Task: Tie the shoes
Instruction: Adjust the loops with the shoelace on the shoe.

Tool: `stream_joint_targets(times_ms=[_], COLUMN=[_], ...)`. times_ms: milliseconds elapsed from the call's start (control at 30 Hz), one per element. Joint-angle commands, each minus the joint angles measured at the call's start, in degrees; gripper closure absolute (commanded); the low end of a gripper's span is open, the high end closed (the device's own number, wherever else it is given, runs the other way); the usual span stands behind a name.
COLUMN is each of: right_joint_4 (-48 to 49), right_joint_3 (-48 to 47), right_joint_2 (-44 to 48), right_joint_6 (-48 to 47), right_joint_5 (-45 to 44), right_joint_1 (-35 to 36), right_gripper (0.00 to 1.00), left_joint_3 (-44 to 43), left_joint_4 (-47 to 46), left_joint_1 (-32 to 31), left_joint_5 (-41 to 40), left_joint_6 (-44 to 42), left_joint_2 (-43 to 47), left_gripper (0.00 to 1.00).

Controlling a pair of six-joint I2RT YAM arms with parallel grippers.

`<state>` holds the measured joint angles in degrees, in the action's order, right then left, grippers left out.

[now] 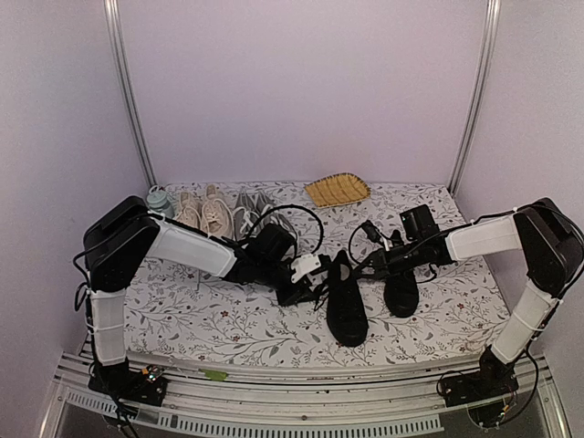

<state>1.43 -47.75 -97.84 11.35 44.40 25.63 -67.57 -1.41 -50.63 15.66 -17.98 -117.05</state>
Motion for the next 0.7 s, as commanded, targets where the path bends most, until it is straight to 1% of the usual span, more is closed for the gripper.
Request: stream_joint_targets(times_ms=[0,167,267,300,333,467,500,667], right_joint_4=[-1.1,-1.6,-1.8,-1.9,-1.9,-2.4,-2.7,-4.1], right_joint_3=[-2.0,-2.1,-2.2,-2.2,-2.2,-2.4,-2.4,-2.2], right_joint_2=[0.8,1.0,0.9,0.9,0.9,1.0,1.2,2.2], right_joint_6=[-0.6,-0.9,-1.1,-1.0,-1.0,-1.2,-1.3,-2.3], right_joint_5=[0.8,0.7,0.8,0.9,0.9,0.9,0.8,-0.5], right_joint_1=[0.4,0.4,0.4,0.4,0.4,0.4,0.4,0.4], right_gripper=[0.91,0.92,0.94,0.95,0.96,0.99,0.99,0.99], left_joint_3=[-1.0,-2.1,-2.7,-2.8,-2.9,-2.9,-2.7,-0.2], left_joint_4=[-1.3,-0.5,-0.5,-0.6,-0.6,-0.7,-0.6,-2.0], left_joint_1=[-0.1,-0.2,-0.2,-0.2,-0.2,-0.1,-0.1,0.6], left_joint_5=[2.1,2.5,2.1,2.1,2.2,3.0,3.4,4.7], left_joint_6=[-1.5,-2.1,-2.4,-2.4,-2.5,-2.7,-2.6,-1.5], left_joint_2=[-0.5,-1.8,-2.1,-2.1,-2.0,-1.6,-1.3,1.4], left_gripper=[0.61,0.59,0.61,0.64,0.69,0.96,1.0,1.0])
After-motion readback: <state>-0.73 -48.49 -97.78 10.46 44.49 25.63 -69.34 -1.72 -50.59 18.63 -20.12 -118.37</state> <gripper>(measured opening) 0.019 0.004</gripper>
